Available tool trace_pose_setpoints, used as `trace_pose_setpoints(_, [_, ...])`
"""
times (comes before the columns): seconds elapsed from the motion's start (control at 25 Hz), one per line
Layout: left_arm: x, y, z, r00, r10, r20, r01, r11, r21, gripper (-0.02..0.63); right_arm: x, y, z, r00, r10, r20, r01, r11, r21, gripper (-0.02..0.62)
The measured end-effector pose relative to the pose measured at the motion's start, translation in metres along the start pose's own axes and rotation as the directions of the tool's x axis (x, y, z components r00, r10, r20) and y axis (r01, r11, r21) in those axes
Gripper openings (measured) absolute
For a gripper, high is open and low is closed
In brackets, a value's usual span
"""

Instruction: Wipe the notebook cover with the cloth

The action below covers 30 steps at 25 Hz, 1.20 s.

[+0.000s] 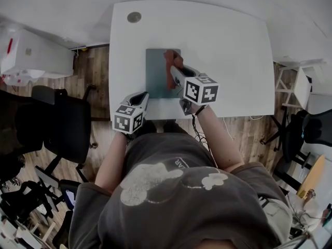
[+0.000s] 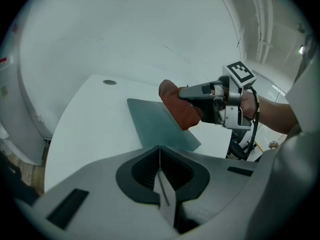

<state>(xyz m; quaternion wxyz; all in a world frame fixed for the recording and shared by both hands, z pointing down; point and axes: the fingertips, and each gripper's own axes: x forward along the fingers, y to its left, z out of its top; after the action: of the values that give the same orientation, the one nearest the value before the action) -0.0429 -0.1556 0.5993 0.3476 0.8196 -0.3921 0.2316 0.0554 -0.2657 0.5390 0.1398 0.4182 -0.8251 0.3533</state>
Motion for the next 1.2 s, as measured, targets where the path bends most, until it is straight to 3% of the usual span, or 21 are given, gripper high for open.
trace_pose_setpoints(0.32, [0.009, 0.000, -0.007, 0.997, -0.032, -0.069, 0.032, 0.999, -0.001, -0.003, 0.004, 0.003, 0.004, 1.000, -0.008, 0.000, 0.008, 1.000, -0.002, 0.087])
trace_pose_setpoints(0.76, [0.009, 0.005, -0.012, 0.992, -0.065, -0.110, 0.058, 0.996, -0.060, -0.005, 0.022, 0.014, -0.002, 0.999, -0.008, -0.033, 0.008, 1.000, -0.001, 0.087])
trace_pose_setpoints(1.2, [0.007, 0.003, -0.012, 0.983, -0.130, -0.127, 0.116, 0.987, -0.114, -0.005, 0.071, 0.043, 0.010, 0.996, -0.004, -0.084, -0.004, 0.996, -0.088, 0.089])
